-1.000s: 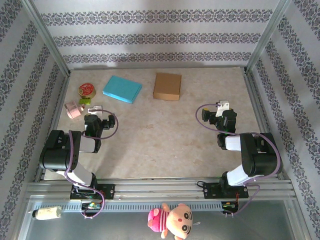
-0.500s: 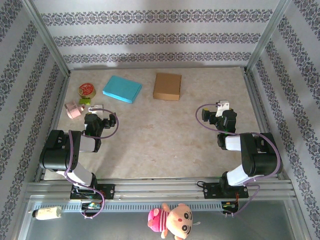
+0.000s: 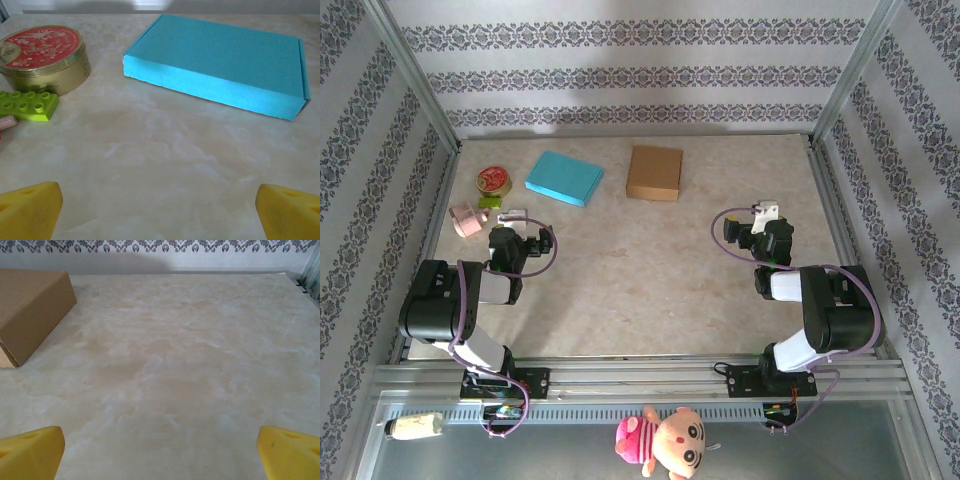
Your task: Fold the paper box
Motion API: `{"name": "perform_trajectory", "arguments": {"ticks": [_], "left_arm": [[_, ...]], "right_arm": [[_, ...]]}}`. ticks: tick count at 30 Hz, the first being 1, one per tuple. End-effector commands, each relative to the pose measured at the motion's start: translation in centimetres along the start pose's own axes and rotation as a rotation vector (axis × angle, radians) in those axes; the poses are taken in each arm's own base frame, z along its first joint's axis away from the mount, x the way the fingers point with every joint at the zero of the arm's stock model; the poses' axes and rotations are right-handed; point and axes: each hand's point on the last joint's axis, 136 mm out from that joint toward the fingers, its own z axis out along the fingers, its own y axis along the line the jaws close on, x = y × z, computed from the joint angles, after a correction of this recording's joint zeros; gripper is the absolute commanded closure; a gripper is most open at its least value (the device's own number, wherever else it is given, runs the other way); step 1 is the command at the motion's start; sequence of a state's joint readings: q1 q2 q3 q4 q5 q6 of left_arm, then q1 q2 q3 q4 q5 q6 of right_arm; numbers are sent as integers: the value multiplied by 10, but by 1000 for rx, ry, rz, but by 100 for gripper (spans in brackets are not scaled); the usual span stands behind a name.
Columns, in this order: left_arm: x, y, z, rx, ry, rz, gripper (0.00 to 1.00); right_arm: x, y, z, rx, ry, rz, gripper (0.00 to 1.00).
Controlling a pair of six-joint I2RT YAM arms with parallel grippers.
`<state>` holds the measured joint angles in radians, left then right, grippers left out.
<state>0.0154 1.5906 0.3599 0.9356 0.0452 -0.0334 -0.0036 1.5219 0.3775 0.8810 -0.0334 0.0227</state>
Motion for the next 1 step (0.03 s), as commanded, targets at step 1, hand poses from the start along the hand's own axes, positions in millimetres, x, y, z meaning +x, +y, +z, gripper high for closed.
{"name": "perform_trajectory", "arguments": {"ticks": [1], "left_arm": [[-14,5,2,-6,-47,-3,1]], "right_arm": [[-12,0,-1,12,-47,-3,2]]}}
